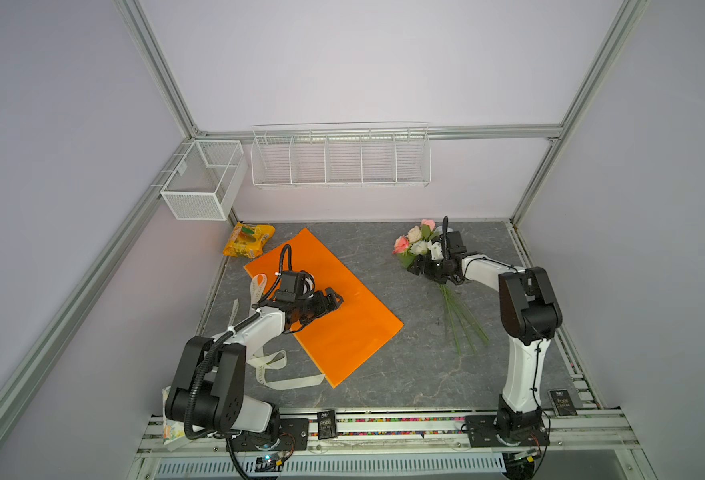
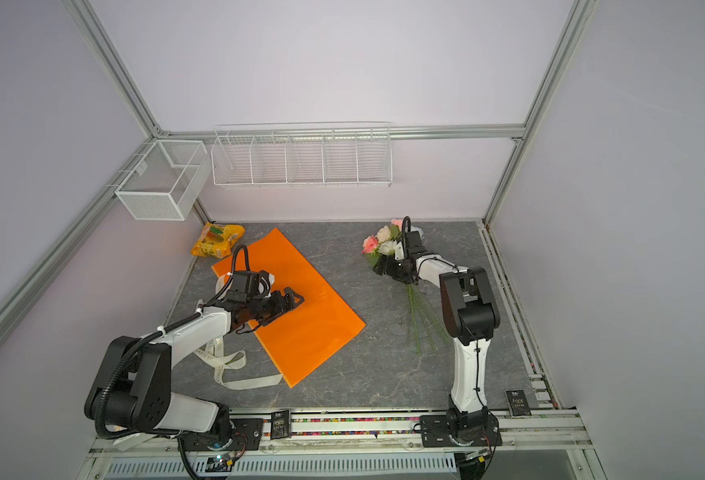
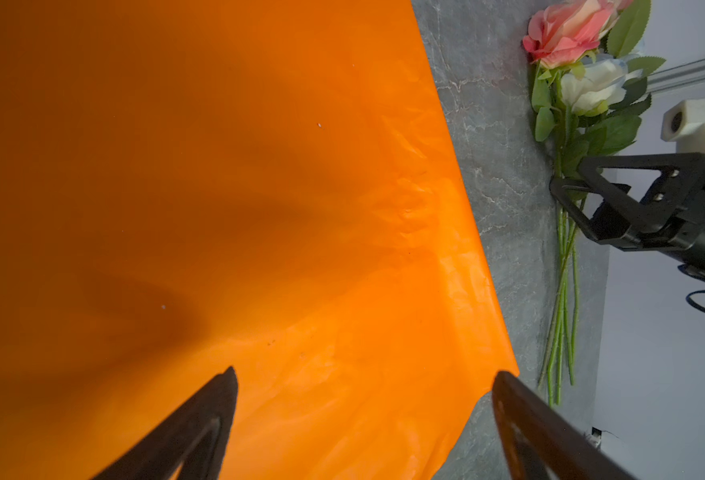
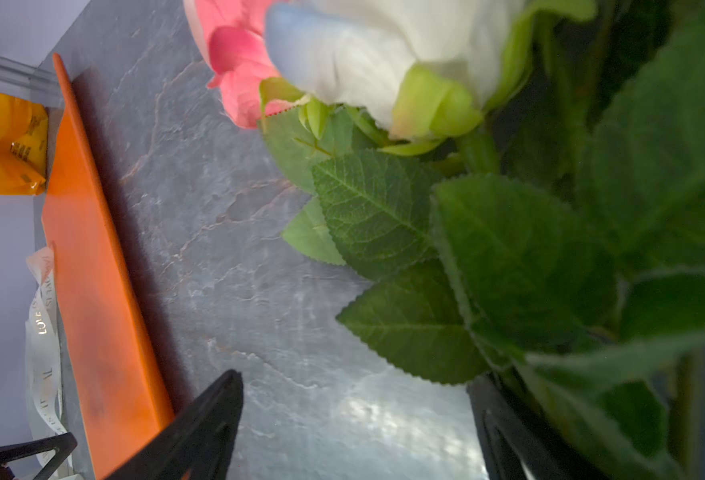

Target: Tie the bouquet of fake flowers

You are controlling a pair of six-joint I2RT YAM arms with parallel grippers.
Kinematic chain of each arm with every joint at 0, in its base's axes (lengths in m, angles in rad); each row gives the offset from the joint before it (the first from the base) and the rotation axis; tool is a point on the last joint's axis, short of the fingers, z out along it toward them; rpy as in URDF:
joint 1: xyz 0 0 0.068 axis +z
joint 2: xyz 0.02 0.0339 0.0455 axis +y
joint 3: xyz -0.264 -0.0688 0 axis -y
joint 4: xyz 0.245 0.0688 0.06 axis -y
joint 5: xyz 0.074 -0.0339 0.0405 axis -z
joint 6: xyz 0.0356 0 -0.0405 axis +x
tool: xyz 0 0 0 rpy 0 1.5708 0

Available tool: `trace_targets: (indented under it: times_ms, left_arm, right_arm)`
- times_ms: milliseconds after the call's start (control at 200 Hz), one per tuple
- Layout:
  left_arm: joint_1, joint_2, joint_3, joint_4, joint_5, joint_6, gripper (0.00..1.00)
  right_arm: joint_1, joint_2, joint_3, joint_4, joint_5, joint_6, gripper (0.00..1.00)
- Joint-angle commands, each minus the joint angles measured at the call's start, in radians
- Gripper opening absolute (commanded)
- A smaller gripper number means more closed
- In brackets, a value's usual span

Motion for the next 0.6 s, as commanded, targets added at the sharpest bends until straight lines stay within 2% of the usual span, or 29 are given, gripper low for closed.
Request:
trace_targets:
  times_ms: [0, 245, 435, 595]
  left_arm:
    - [-0.019, 0.038, 0.039, -0.017, -0.015, 0.012, 0.95]
    - [-0.126, 0.130, 0.067, 0.047, -0.022, -0.059, 0.93]
    - [-0.239, 0.247, 0.118, 0.096, -0.025, -0.123, 0.90]
    - [-0.331, 0.338, 0.183, 0.151, -0.011, -0.172, 0.90]
  right_arm:
    - [-0.094, 0.010, -0.031, -0.144, 0.028, -0.068, 0.89]
    - [-0.219, 0.011, 0.017, -0.212, 0.018, -0.145, 0.88]
    - [-0.226, -0.091, 0.022, -0.246, -0.021, -0.173, 0.88]
    - [-0.208, -0.225, -0.061, -0.231, -0.034, -0.142, 0.88]
